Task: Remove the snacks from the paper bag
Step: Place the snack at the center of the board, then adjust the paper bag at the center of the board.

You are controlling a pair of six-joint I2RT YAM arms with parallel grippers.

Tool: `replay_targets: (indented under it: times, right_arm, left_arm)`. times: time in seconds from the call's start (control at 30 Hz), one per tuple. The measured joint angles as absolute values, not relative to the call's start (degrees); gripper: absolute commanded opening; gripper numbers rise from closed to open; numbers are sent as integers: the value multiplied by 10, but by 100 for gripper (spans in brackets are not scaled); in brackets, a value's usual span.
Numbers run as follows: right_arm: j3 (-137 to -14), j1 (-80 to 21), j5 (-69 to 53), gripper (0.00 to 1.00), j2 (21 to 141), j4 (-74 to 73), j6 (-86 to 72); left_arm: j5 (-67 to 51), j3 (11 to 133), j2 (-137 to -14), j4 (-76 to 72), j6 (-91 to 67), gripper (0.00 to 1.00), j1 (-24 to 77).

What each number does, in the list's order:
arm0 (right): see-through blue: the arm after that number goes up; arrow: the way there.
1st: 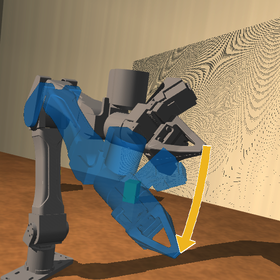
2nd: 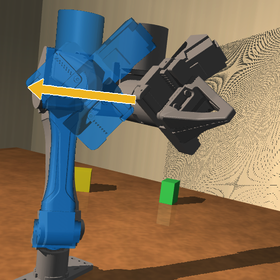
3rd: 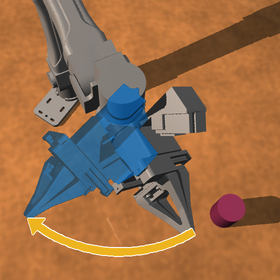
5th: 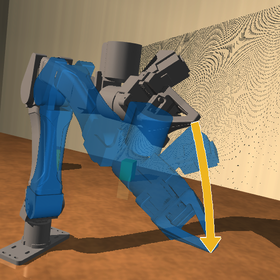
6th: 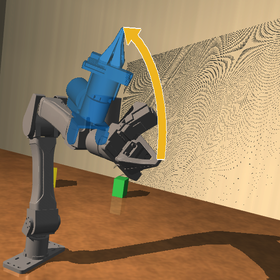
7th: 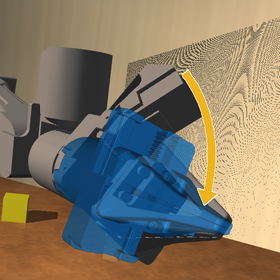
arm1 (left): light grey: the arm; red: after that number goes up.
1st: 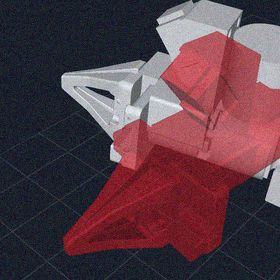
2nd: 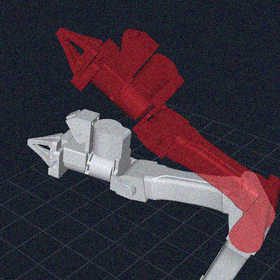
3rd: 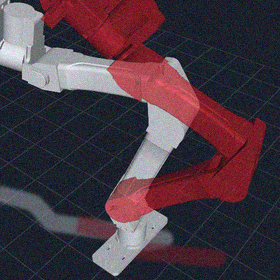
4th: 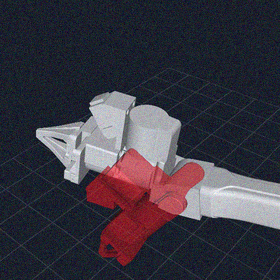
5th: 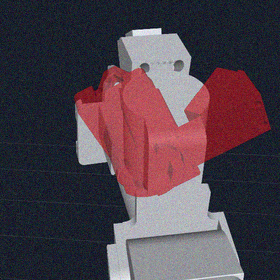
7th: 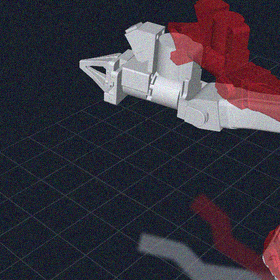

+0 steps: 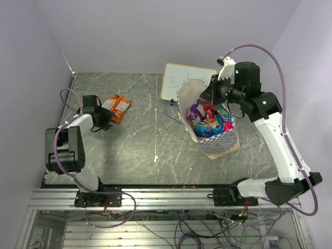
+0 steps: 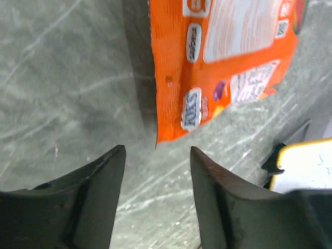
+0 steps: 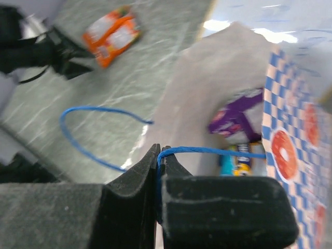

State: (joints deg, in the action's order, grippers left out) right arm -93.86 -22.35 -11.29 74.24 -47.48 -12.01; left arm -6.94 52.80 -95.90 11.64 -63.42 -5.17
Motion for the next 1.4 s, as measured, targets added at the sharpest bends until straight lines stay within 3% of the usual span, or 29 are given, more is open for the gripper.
replay_targets:
  times: [0.07,0.3,0.47,0.57,0.8,1.1,1.3,1.4]
  right_arm:
    - [-924,-227,-181,0,747,-460,-130]
    - [-857,-308,-379,0,767,-373,-194]
    - [-839,-370,-450,0,766,-368,-209]
    - [-838,-373,-394,0,736,-417,-189]
    - [-842,-364,-130,0,652,-499,-166]
    - [-825,-364,-135,0,672,-489,-156]
    - [-832,-365,-116,0,681,-484,-157]
    - [-856,-365,-94,0,691,-489,-154]
  left_arm:
    - [-76,506,-921,121,-632,84,-52]
    - [-85,489,-781,180,-588,97,-31]
    - [-108,499,-702,201,-554,98,37]
    - [-125,517,-676,201,-531,97,95]
    - [-150,529,-642,184,-503,96,215]
    - [-188,575,-703,176,-486,99,277]
    - [-213,686,-784,218,-443,79,304]
    - [-232,700,-790,229,-434,43,320]
